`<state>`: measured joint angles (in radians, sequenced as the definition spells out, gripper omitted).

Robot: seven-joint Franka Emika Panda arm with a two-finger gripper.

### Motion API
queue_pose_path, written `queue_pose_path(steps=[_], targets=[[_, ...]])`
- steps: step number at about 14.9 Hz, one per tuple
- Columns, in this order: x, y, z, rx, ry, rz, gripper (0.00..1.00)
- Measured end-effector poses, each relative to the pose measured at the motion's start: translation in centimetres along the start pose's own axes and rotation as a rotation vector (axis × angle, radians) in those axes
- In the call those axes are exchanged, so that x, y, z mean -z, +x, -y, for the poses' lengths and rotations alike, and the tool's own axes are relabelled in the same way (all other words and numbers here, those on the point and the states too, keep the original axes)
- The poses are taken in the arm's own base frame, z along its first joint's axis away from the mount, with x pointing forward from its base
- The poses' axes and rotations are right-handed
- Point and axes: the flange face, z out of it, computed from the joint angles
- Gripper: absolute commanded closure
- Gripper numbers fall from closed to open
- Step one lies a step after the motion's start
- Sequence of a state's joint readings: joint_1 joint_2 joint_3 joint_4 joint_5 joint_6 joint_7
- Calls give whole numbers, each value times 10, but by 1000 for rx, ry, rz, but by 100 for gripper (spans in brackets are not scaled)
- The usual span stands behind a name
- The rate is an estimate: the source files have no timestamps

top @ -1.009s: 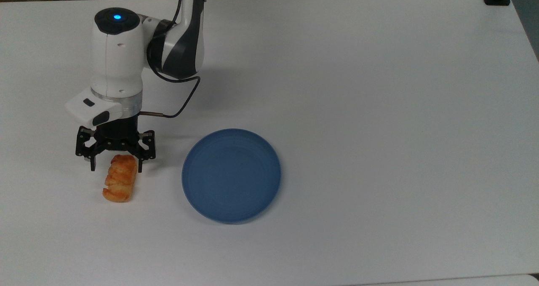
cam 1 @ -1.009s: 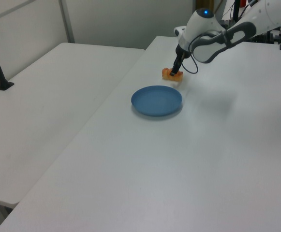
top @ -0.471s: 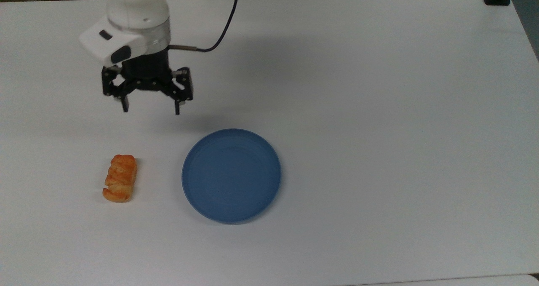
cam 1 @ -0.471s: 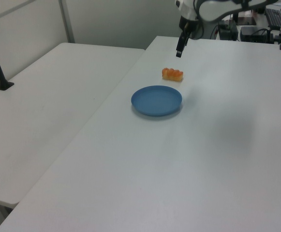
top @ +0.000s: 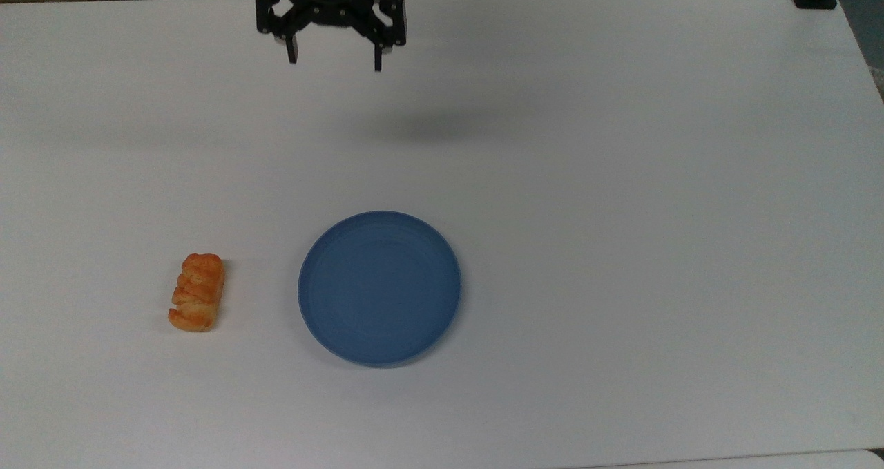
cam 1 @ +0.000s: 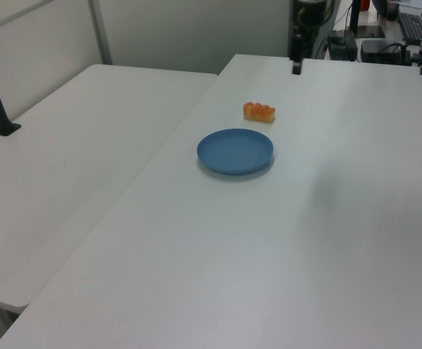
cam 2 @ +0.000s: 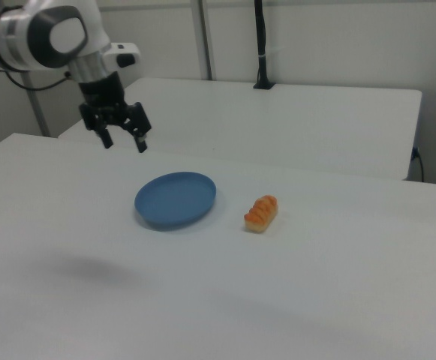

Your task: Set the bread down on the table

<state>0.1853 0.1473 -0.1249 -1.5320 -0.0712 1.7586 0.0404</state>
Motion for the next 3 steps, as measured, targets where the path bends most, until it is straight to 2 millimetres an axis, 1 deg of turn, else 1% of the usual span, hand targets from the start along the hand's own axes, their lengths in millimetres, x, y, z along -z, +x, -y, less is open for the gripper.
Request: queue_pose_path(steps=[2,3], targets=[[12,-24,-2,-2,5,56,0],[14,-30,-4,-3,6,71,0]])
